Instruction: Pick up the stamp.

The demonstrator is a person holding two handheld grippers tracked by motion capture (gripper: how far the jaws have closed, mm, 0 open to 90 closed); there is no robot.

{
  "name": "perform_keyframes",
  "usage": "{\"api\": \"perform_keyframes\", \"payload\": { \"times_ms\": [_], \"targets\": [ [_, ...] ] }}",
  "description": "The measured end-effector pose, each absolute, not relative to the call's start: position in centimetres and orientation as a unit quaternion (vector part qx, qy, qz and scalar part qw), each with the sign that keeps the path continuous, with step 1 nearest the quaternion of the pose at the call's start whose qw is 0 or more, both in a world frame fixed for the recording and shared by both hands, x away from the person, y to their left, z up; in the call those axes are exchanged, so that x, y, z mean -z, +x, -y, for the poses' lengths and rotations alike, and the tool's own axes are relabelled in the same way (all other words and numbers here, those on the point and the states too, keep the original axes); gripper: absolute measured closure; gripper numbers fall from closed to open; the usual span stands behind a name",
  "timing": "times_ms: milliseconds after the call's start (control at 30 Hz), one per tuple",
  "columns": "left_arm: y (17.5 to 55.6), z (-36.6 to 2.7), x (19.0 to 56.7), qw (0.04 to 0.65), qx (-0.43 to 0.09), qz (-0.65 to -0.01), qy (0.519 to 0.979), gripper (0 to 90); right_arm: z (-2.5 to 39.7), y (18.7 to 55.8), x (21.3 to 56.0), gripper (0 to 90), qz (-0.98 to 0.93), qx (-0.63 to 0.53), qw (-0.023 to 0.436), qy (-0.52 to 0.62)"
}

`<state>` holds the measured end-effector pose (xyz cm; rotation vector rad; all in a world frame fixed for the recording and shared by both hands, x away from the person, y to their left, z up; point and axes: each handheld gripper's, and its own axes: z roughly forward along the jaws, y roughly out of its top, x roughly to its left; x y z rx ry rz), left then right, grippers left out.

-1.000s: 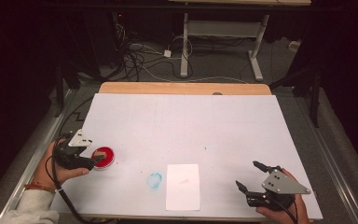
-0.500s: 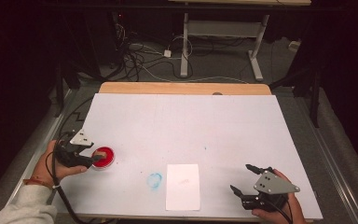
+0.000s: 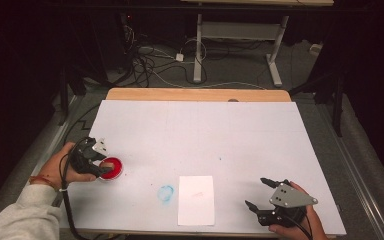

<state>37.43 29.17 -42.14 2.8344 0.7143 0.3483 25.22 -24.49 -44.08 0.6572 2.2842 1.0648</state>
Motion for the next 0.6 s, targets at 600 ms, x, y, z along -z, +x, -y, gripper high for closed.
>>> {"api": "perform_keyframes", "payload": {
  "times_ms": [600],
  "targets": [
    [38.6,-28.0,42.9,0.051,-0.102,-0.216,0.97,54.5,24.1,25.3,44.7,21.9,-0.862,-0.379,0.244,0.231]
  ]
}}
